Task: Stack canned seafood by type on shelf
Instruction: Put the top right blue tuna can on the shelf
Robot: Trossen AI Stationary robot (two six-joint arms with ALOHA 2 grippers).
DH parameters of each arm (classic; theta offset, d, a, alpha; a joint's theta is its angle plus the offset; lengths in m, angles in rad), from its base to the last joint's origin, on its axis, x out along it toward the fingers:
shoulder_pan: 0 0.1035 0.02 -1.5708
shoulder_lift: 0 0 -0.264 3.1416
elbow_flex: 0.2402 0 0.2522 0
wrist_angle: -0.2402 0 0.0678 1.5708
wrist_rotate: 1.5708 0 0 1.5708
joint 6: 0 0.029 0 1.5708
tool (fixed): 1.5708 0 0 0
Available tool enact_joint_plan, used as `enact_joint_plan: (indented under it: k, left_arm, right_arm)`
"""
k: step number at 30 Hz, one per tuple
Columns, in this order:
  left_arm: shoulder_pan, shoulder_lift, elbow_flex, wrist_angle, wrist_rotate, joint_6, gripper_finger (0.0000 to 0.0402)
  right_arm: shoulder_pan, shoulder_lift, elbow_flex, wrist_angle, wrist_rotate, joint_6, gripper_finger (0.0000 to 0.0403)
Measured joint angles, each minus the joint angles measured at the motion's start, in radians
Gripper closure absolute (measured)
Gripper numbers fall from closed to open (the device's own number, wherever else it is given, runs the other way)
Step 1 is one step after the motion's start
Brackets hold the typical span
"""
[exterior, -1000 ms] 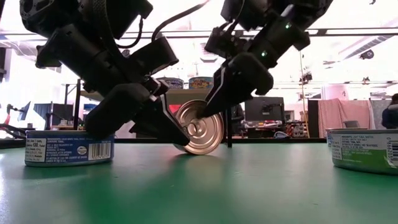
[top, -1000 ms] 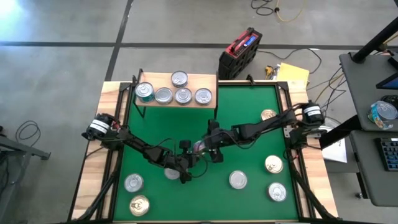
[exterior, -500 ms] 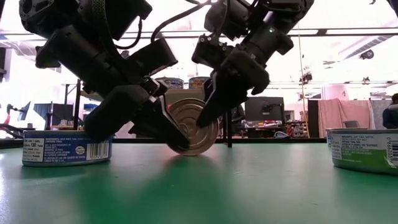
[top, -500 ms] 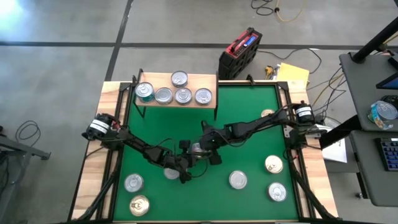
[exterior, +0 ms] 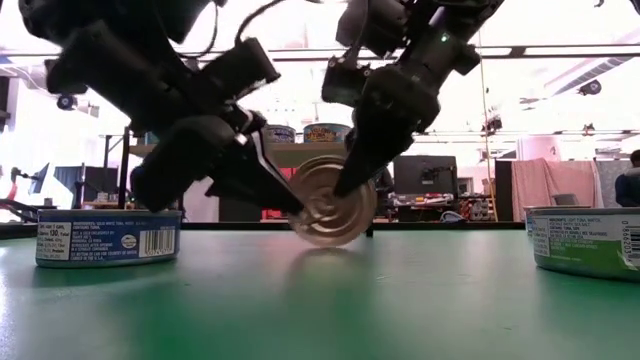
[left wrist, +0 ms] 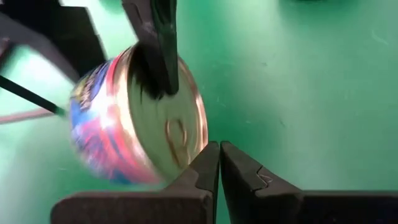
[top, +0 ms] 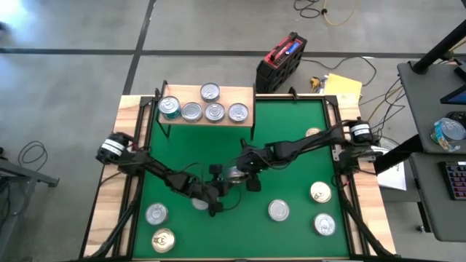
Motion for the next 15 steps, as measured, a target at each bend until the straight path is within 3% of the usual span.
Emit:
enact_joint_plan:
  k: [8, 12, 15]
  left_arm:
    - [-0.078, -0.036, 0.000, -0.020, -0.225, 0.117, 0.0401]
    - [-0.110, -0.077, 0.000, -0.019, -0.349, 0.224, 0.0401]
    - [-0.117, -0.129, -0.008, -0.018, -0.369, 0.303, 0.0401]
  right_arm:
    - [-0.012, -0.165, -0.093, -0.024, 0.000, 0.140, 0.0216]
    - [-0.014, -0.262, -0.203, 0.118, -0.036, 0.265, 0.0216]
    - [-0.022, -0.319, -0.295, 0.271, -0.043, 0.402, 0.0216]
